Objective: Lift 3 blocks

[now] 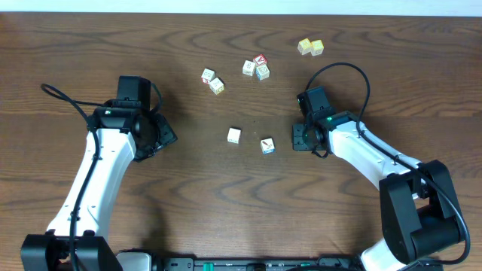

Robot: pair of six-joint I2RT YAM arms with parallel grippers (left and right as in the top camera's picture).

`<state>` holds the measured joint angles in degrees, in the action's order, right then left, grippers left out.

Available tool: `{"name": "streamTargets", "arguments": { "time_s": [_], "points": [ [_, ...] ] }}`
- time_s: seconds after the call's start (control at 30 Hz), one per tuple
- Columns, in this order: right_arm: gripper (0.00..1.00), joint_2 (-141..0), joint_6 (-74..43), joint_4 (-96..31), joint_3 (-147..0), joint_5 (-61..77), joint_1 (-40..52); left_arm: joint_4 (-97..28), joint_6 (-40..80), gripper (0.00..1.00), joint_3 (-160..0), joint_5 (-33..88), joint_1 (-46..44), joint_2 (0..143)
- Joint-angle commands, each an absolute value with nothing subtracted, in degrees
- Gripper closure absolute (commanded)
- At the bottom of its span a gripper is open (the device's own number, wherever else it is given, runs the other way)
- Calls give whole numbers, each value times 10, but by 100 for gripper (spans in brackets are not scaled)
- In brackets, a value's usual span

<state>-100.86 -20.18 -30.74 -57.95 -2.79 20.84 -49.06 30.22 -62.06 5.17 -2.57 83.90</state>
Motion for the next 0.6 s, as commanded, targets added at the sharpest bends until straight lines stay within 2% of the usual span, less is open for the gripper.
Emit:
{"name": "streamTargets", "arguments": {
  "time_s": [0.0, 0.1, 0.33, 0.4, 0.43, 0.47, 0.57],
  "points": [
    [64, -1011, -192, -313, -584, -27, 204, -493, 305, 40, -627, 42, -23, 839],
    [69, -1011, -191, -310, -584, -27, 204, -493, 305, 41, -627, 42, -23, 838],
    [68, -1011, -166, -303, -584, -27, 203, -493, 305, 40, -627, 42, -23, 839],
    [63, -1011, -167, -303, -584, -27, 203, -493, 305, 40, -627, 42, -23, 839],
    [57, -1011, -167, -304, -584, -27, 203, -493, 305, 40, -627, 42, -23, 839],
    [47, -1011, -172, -306, -584, -27, 203, -493, 305, 40, -627, 42, -23, 839],
    [40, -1011, -185, -311, -585, -27, 203, -493, 305, 40, -627, 42, -23, 839]
  ]
}}
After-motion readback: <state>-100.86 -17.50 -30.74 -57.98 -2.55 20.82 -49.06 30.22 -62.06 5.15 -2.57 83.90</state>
